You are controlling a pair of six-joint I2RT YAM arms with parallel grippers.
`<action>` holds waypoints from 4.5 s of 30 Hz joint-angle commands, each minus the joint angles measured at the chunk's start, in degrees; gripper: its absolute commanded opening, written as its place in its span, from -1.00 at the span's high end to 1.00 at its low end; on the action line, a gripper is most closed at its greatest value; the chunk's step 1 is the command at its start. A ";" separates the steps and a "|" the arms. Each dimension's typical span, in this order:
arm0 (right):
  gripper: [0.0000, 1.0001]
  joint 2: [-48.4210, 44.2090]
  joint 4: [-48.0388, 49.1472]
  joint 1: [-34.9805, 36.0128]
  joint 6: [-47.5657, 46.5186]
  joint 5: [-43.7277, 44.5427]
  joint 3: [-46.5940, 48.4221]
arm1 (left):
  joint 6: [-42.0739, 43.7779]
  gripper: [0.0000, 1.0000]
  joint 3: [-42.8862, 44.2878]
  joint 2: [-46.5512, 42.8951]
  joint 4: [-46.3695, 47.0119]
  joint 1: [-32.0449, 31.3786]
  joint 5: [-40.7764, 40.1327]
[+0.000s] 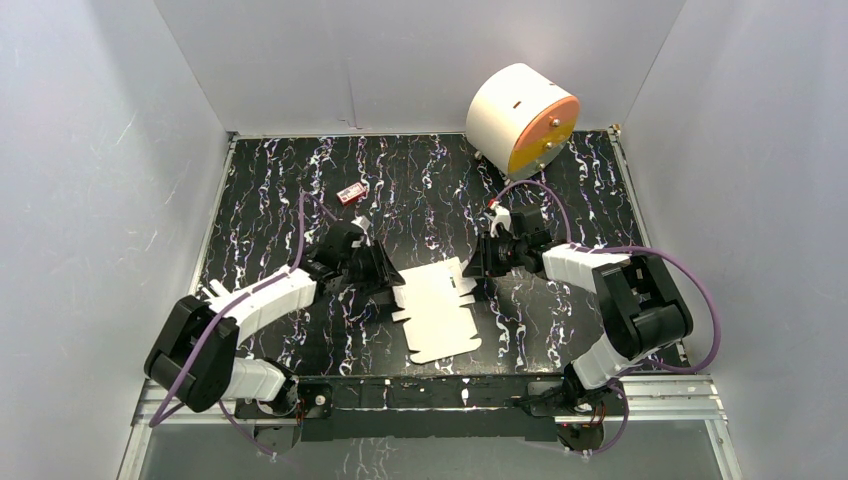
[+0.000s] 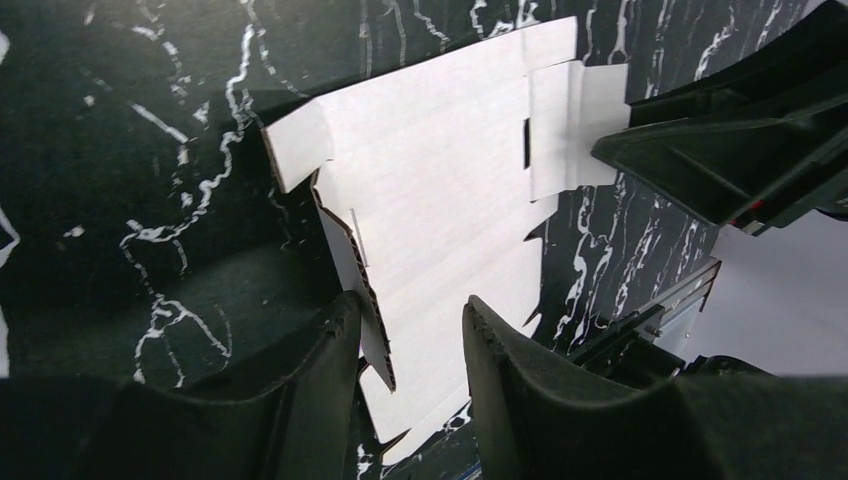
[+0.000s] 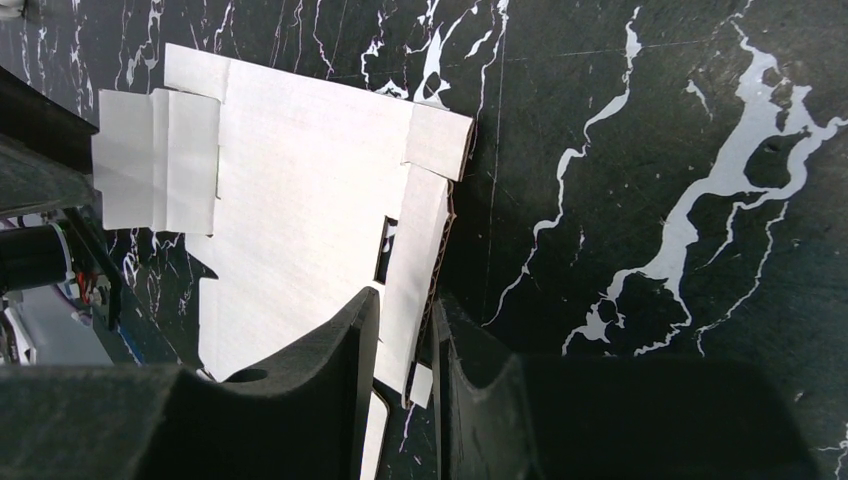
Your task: Fold the paper box
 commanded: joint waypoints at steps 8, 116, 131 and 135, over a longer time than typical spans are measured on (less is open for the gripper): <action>0.33 0.25 1.11 1.46 0.08 0.93 0.58 | 0.78 0.18 7.47 5.75 1.39 -4.21 1.36; 0.64 18.12 -34.12 35.59 -6.82 57.25 37.55 | -4.04 0.31 0.07 4.30 6.57 -0.01 0.17; 0.55 16.43 -30.92 35.34 -6.55 56.29 34.65 | -1.09 0.18 5.65 7.09 2.82 -2.09 -3.42; 0.44 13.72 -28.32 33.19 -6.41 52.89 31.73 | 0.44 0.18 6.33 7.02 0.72 -2.03 -5.17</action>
